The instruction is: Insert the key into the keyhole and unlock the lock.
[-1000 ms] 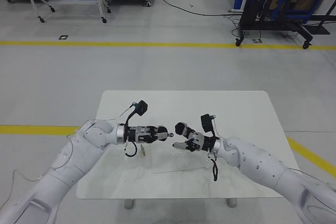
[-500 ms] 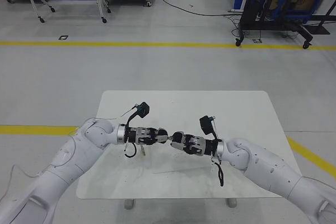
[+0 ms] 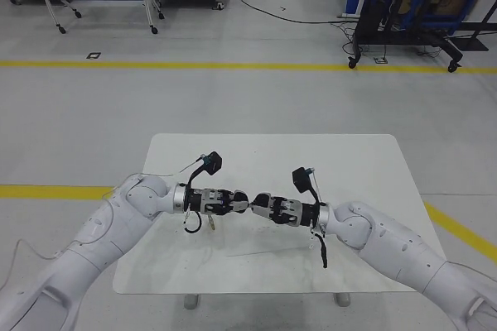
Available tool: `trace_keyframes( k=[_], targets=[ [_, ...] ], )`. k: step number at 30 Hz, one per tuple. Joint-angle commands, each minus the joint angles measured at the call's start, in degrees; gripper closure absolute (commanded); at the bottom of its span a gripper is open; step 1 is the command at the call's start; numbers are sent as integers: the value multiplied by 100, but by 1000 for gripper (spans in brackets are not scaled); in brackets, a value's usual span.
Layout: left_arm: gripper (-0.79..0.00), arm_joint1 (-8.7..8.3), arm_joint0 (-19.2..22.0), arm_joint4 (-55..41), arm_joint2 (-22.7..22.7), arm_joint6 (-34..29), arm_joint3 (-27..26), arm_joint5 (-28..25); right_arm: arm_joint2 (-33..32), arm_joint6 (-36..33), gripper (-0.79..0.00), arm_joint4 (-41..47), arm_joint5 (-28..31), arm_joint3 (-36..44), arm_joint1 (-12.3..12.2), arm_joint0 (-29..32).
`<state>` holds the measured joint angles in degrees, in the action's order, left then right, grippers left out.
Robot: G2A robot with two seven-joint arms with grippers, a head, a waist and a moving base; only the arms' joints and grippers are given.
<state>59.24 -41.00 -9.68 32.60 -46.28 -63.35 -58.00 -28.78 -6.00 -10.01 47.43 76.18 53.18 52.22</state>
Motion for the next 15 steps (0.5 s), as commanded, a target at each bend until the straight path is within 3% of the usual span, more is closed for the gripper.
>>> trace_keyframes(
  k=[1,8,10,15],
  targets=[
    [0,-4,11,-7,-25,0,3,0,-41,-59,-166,23,22,-19,23,12],
    [0,-14,55,23,-92,0,-1,0,-105,-317,-86,122,41,-128,146,19],
    [0,-16,62,19,-103,0,-1,0,-131,-329,0,164,77,-178,185,21],
    [0,-20,70,18,-113,0,-5,0,-180,-416,0,164,237,-281,265,54]
  ],
)
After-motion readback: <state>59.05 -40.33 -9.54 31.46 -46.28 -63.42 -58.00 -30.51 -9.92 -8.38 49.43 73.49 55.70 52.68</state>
